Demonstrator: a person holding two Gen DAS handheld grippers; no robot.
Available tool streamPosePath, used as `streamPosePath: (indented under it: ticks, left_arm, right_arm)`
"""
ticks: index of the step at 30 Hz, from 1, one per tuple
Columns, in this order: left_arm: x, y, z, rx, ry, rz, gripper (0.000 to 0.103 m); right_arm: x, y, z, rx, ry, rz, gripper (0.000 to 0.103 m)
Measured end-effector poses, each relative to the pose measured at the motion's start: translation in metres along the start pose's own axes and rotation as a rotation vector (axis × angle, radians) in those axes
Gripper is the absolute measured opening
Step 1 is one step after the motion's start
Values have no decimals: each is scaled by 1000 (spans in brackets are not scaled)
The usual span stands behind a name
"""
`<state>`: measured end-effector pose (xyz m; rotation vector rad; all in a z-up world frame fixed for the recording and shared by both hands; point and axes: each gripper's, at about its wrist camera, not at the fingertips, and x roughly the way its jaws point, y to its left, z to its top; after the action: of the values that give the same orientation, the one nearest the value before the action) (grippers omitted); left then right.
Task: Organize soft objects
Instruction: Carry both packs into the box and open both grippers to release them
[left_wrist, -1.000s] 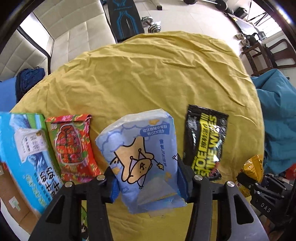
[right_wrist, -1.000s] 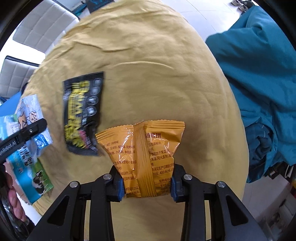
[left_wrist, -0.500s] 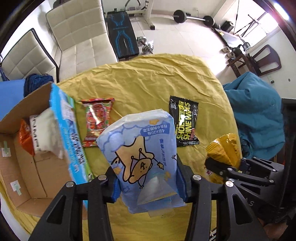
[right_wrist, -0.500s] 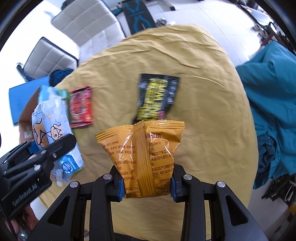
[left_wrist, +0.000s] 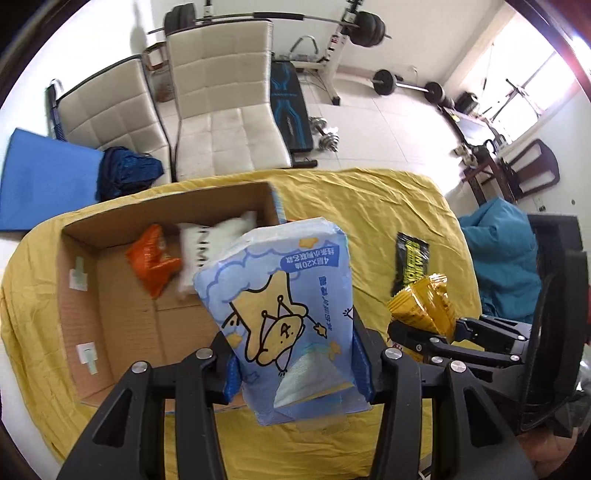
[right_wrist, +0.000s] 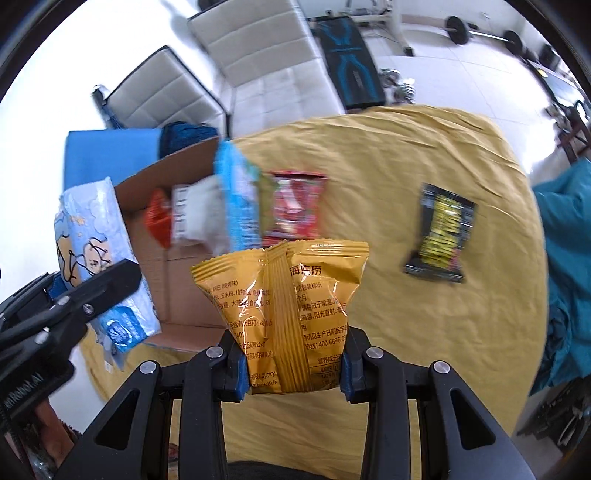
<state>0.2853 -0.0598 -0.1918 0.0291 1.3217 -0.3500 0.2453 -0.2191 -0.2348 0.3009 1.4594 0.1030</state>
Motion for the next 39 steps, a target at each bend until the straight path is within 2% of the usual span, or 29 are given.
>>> streamPosePath:
  ticks: [5,10,14,19,25,30,39]
  left_arm:
    - [-17,64,7,-64,-4,17,44]
    - [-7,125,13,-114,30,63,44]
    - [25,169,18,-132,88,139,44]
    - [92,214,27,-132,210,227,45]
    - [159,236,44,-82,306,310,45]
    - [183,244,53,-108,326,258,45]
    - [189,244,54,-120,314,206,50]
  right_arm:
    - [22,66,6,-61,23,24,38]
    - [57,116,13,-105,63,5,38]
    - [92,132,20,-111,116,-33,38]
    - [140,138,23,-120,186,-75,38]
    - [186,144,24,-135,241,-130,38]
    - [211,143,20,-138,276,-152,38]
    - [238,134,17,-116,295,-155,39]
